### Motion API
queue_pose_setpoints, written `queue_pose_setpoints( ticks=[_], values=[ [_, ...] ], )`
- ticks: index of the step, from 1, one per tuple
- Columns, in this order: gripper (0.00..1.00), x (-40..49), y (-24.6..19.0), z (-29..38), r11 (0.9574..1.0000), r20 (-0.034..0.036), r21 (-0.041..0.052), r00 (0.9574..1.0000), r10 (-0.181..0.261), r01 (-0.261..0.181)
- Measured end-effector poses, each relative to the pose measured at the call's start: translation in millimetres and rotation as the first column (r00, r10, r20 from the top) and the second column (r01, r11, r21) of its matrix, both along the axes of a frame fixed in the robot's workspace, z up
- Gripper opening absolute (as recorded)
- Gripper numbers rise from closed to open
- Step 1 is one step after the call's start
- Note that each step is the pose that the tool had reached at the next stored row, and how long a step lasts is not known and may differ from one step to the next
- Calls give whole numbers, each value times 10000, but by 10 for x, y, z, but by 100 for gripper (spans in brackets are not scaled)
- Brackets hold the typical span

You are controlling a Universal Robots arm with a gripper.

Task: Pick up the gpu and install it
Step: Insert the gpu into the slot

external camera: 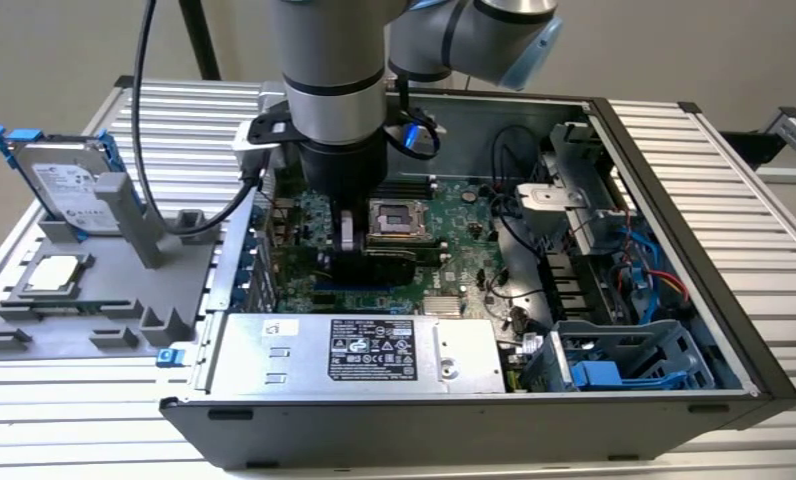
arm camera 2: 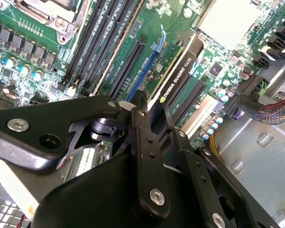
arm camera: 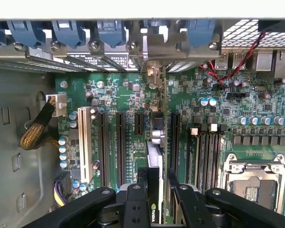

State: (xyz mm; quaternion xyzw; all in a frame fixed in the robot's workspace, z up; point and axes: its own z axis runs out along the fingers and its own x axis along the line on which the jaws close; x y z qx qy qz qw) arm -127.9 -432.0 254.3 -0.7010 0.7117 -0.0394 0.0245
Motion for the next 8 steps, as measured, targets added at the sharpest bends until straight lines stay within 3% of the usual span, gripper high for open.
queue_pose_setpoints(
  ticks=[8],
  values=[
    [0, -1, -44, -2, 10000, -1, 0, 10000, -1, 1]
  ],
)
